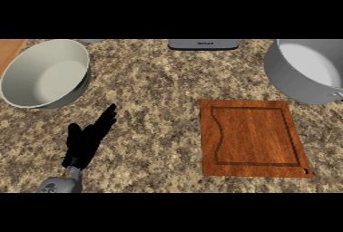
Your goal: Pick the sweet potato from the cutting board and place it in the pot
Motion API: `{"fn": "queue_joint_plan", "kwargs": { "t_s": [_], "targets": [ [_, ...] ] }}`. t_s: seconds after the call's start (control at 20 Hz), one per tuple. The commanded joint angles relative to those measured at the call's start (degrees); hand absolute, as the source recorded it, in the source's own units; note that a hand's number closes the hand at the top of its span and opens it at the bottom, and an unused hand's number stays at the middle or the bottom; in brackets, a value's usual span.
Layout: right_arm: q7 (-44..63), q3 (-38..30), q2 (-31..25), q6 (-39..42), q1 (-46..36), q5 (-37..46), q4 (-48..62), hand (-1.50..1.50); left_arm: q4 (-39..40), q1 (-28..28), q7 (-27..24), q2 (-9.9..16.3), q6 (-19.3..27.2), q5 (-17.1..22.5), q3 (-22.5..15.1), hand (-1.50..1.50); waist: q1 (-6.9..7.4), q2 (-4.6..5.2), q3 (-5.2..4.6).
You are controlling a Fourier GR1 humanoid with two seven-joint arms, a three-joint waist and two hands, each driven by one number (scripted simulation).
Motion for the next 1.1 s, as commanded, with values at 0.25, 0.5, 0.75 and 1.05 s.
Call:
{"fn": "queue_joint_plan", "kwargs": {
  "t_s": [0.25,0.5,0.75,1.05],
  "targets": [
    [15.8,2.5,-7.5,-4.5,-1.6,9.0,-13.2,1.50,1.7,-0.7,-1.3,-2.0,0.9,-2.2,-0.2,0.00,0.25,0.03,-0.07],
    [27.8,3.9,-13.9,-1.1,-7.0,12.5,-15.3,1.50,2.6,-2.0,-0.7,-0.2,-1.7,-0.9,2.0,0.00,0.32,0.05,-0.07],
    [37.4,10.7,-15.9,-1.9,-18.0,20.4,-11.8,1.50,2.9,-0.7,-1.9,-1.0,-2.2,-1.2,1.9,0.00,0.93,0.15,-0.05],
    [42.8,15.7,-24.0,7.0,-33.2,23.2,2.8,1.50,1.1,-0.6,-0.5,-1.5,-2.4,-1.9,0.6,0.00,2.18,0.42,-0.02]
  ]
}}
